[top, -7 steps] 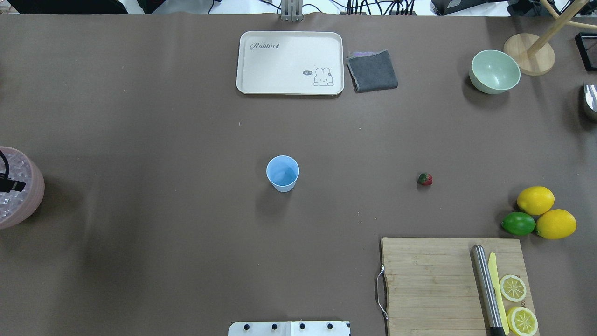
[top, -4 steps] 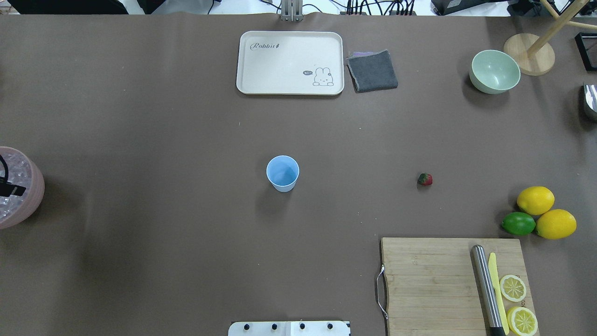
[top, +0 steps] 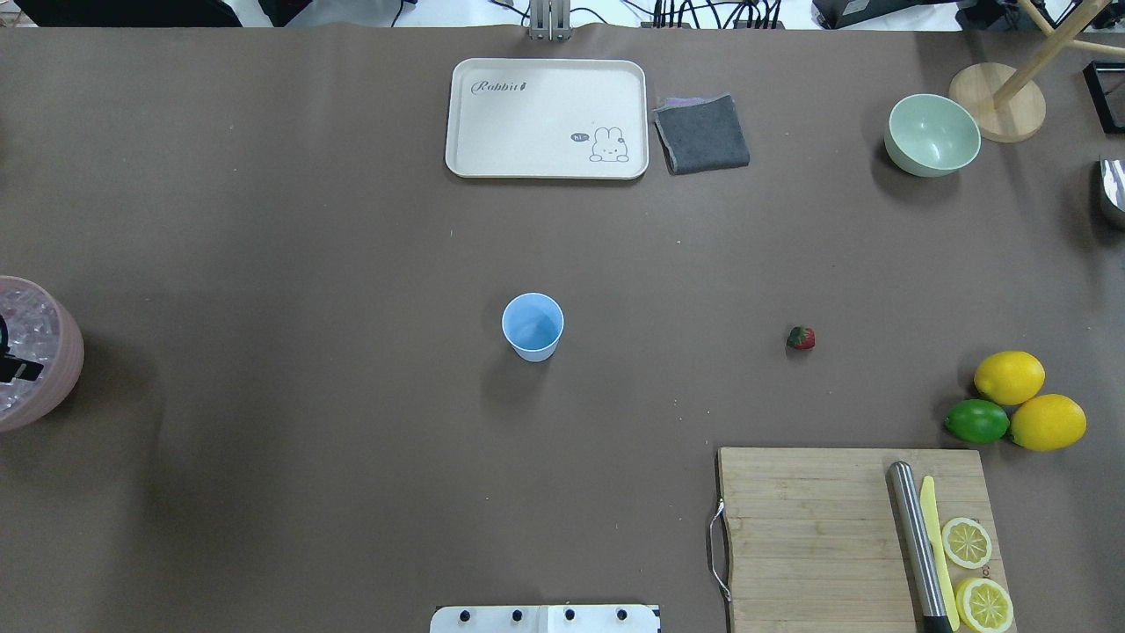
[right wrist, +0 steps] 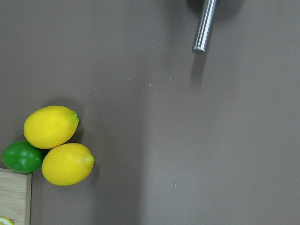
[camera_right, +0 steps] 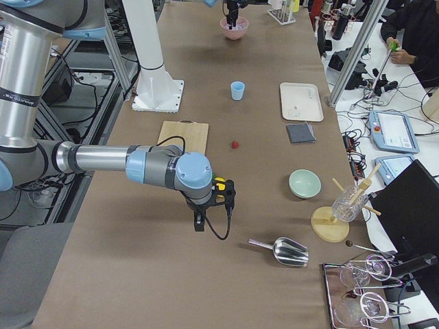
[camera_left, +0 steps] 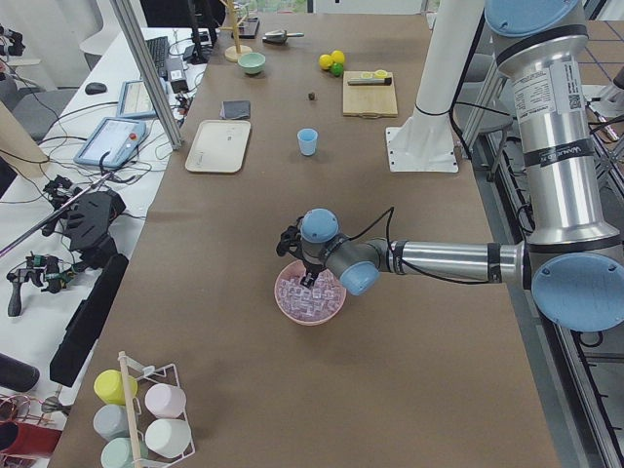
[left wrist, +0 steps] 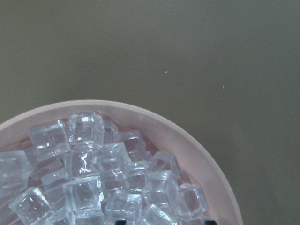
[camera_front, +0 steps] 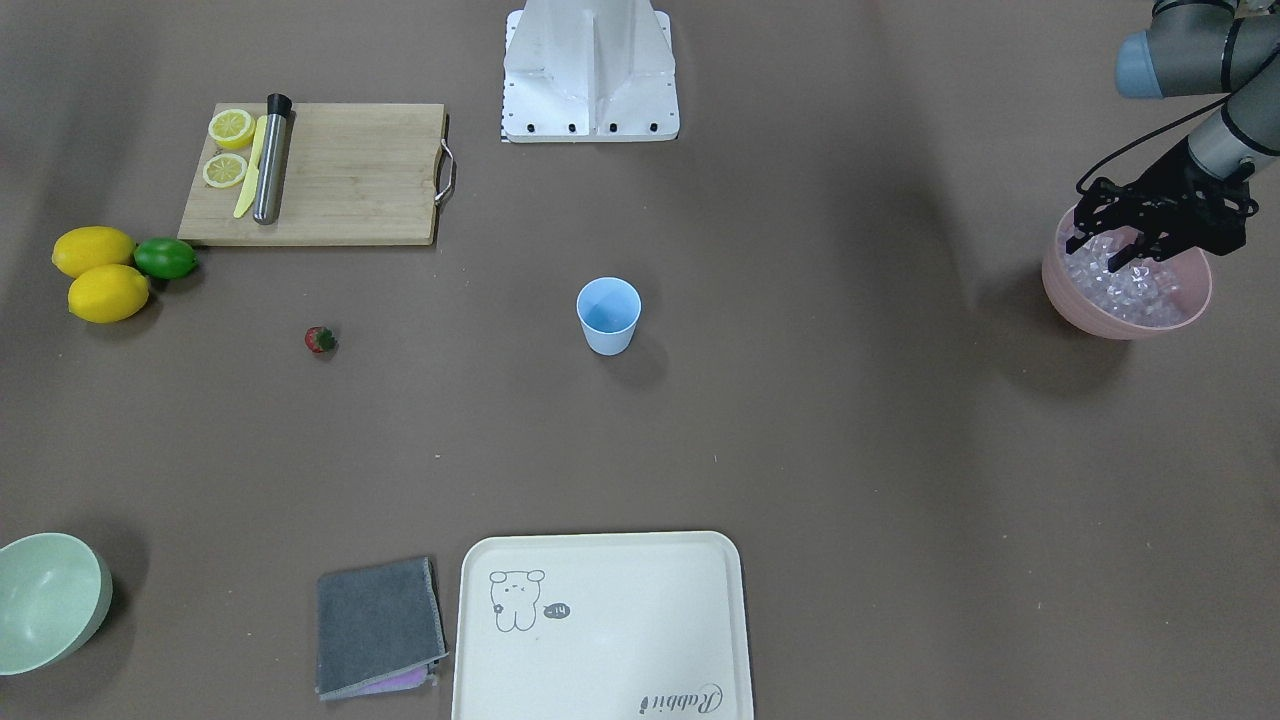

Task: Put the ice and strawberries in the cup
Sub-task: 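Lower the left gripper into the bowl and grasp an ice cube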

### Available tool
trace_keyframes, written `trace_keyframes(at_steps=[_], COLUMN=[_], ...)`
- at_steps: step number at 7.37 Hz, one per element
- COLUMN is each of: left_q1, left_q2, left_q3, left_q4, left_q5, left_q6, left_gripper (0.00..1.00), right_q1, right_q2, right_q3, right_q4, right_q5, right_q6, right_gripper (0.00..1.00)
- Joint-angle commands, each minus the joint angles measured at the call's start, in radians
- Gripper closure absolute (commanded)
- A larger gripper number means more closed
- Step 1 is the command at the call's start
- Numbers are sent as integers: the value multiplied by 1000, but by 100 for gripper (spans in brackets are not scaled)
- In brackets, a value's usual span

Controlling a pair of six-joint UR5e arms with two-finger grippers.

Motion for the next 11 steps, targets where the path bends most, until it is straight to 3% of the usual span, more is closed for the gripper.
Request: trace_keyframes(at_steps=[1,3,8,9,10,11], left_q1=[-1,-1,-1,-1,-1,1], left_q2=[-5,2,-7,-5,-5,-2], left_q3=[-4,10,25,24,24,25], left_q4=[-4,-7,-11,-13,-13,-13], left_q5=[1,2,7,2,2,2], left_q6=[7,123,124,119,118,121], left_gripper=[36,36,37,43,55,56], right_q1=[0,2,4,5,5,5], right_q2=[-1,-1,1,1,1,1], right_q3=[0,2,2,8,8,8], right_q4=[0,0,0,0,0,0], right_q5=[0,0,0,-2,0,0], right_q6=[0,0,2,6,8,8], right_gripper=[0,0,0,0,0,0])
